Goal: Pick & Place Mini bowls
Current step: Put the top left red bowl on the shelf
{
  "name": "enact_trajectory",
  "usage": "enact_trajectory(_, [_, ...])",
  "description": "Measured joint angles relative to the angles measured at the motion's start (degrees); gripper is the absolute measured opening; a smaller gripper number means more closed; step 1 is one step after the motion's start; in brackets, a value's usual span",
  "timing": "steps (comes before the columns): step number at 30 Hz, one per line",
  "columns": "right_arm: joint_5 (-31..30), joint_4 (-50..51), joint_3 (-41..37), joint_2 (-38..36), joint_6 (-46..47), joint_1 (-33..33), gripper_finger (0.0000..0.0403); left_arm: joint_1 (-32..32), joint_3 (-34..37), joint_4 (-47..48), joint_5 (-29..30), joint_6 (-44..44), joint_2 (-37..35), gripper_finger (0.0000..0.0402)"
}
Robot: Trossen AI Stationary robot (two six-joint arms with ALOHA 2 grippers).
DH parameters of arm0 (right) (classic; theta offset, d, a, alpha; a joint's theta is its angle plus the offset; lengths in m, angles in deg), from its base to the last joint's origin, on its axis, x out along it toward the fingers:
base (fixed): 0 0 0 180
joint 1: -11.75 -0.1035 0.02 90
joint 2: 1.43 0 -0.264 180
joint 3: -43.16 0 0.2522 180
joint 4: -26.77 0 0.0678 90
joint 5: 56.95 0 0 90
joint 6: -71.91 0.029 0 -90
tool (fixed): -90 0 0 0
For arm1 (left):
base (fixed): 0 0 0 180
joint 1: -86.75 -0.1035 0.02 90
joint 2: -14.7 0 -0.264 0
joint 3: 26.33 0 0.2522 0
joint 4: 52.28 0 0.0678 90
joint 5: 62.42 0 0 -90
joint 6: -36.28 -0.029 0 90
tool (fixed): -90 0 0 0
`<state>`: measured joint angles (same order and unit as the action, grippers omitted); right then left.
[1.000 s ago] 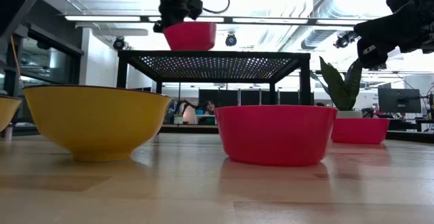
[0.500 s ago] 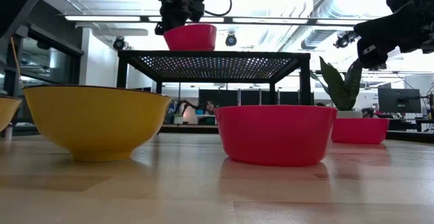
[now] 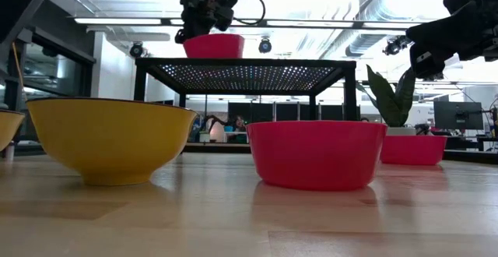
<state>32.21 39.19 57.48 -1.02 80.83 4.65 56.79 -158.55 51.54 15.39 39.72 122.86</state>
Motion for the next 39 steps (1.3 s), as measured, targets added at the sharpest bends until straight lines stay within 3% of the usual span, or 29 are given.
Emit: enact_trajectory(39, [0.0,0.0,0.0,0.0,-0.01,-0.01,0.0,-1.36,0.04,-0.04,-1.55,-1.14,0.0,0.0])
